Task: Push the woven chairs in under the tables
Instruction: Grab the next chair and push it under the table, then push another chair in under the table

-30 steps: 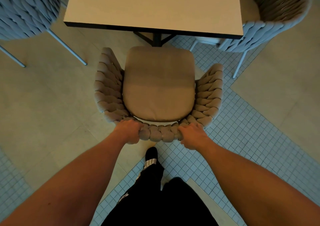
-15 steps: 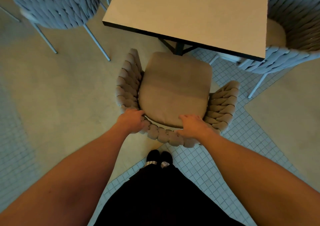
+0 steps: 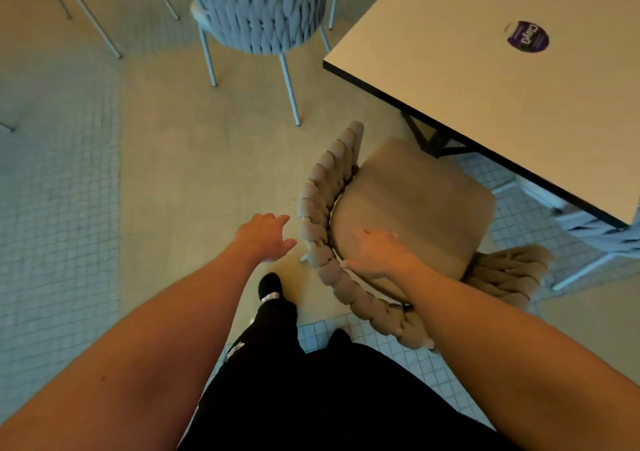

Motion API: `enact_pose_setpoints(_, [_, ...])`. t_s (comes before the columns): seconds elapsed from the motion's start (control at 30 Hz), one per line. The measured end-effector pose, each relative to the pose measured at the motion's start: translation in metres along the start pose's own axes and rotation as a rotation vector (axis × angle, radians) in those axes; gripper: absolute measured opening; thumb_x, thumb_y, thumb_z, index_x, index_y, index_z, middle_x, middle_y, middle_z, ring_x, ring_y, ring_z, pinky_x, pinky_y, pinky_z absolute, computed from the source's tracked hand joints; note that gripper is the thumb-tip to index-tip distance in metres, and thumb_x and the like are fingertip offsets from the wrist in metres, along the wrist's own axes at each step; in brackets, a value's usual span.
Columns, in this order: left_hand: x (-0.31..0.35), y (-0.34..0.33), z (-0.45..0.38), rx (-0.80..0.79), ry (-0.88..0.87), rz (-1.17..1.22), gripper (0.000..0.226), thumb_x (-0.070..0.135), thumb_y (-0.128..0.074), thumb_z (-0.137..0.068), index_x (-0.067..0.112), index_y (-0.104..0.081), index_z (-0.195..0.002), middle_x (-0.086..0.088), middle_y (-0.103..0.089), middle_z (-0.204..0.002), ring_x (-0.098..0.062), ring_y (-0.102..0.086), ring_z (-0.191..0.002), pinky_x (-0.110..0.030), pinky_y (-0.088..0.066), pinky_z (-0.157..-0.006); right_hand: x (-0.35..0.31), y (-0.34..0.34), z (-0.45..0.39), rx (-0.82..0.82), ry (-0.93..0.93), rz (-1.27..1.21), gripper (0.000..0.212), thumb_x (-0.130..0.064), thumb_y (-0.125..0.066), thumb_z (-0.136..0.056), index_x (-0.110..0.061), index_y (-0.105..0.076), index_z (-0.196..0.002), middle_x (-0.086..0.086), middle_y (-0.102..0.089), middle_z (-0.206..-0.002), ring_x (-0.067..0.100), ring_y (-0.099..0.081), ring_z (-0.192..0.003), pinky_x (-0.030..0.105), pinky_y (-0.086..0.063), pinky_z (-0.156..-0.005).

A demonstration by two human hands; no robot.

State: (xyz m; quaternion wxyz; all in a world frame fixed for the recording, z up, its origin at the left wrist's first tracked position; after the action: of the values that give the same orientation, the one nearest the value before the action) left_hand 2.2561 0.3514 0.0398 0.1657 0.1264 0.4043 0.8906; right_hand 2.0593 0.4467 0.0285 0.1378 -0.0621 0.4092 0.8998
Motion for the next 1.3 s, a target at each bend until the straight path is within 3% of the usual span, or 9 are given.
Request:
enact_pose_setpoints(0.1, [-0.026,0.013,-0.006,0.022,0.039,0.031,0.071,0.058,-0.049,-0.098,0.025,-0.027,-0.157,-0.01,-0.041,-0.153,-0.033,-0.035,-0.141,-0.051,-0.041,-0.108,-0.024,0.018,-0.019,-0.007,0.055,0.028,0.063,-0.066,-0.058,-0.09,-0.019,-0.048,-0.13,0.009,-0.058,-0.131,0.035,-0.051,-0.123,0.055,-0.037,-0.104])
enact_pose_setpoints(0.27, [-0.079,0.038,-0.022,0.047,0.088,0.068,0.069,0.056,-0.047,-0.099,0.025,-0.027,-0.158,-0.01,-0.04,-0.155,-0.033,-0.035,-0.142,-0.05,-0.04,-0.11,-0.068,0.047,-0.062,-0.004,0.112,0.059,0.072,-0.067,-0.058,-0.089,-0.018,-0.045,-0.14,0.008,-0.054,-0.138,0.034,-0.05,-0.128,0.053,-0.039,-0.104])
enact_pose_setpoints(0.43, [-0.138,0.063,-0.046,0.038,0.104,0.071,0.07,0.058,-0.046,-0.099,0.025,-0.025,-0.158,-0.009,-0.037,-0.157,-0.032,-0.033,-0.143,-0.05,-0.038,-0.111,-0.114,0.075,-0.114,-0.004,0.12,0.085,0.071,-0.067,-0.061,-0.087,-0.014,-0.048,-0.132,0.009,-0.058,-0.131,0.035,-0.053,-0.122,0.051,-0.041,-0.1])
enact_pose_setpoints(0.57, [-0.183,0.085,-0.067,0.028,0.101,0.062,0.07,0.058,-0.045,-0.1,0.025,-0.025,-0.158,-0.008,-0.037,-0.156,-0.032,-0.033,-0.143,-0.05,-0.039,-0.111,-0.151,0.099,-0.154,-0.028,0.122,0.08,0.08,-0.067,-0.059,-0.09,-0.013,-0.04,-0.147,0.012,-0.052,-0.143,0.036,-0.05,-0.129,0.051,-0.042,-0.105])
enact_pose_setpoints(0.83, [-0.257,0.134,-0.105,0.039,0.082,0.058,0.069,0.055,-0.047,-0.1,0.023,-0.027,-0.157,-0.009,-0.039,-0.155,-0.032,-0.035,-0.142,-0.05,-0.039,-0.11,-0.214,0.146,-0.216,-0.011,0.08,0.043,0.077,-0.061,-0.059,-0.094,-0.013,-0.036,-0.151,0.012,-0.047,-0.15,0.035,-0.044,-0.136,0.05,-0.038,-0.11])
enact_pose_setpoints(1.3, [-0.316,0.221,-0.189,0.065,0.069,0.074,0.071,0.055,-0.047,-0.1,0.022,-0.025,-0.158,-0.009,-0.037,-0.157,-0.032,-0.034,-0.143,-0.05,-0.039,-0.111,-0.252,0.223,-0.316,0.01,0.072,0.072,0.079,-0.063,-0.059,-0.092,-0.015,-0.036,-0.151,0.011,-0.048,-0.149,0.034,-0.044,-0.137,0.049,-0.036,-0.112])
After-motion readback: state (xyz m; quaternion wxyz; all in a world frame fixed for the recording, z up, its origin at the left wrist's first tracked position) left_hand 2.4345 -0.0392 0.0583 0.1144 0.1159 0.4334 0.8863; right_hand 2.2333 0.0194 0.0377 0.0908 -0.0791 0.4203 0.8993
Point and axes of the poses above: each hand's wrist, its own z-axis away from the middle knuckle, its own y-axis out of the back of the hand, x = y × z, the point moved 9 cm from there along -z, towards the middle knuckle
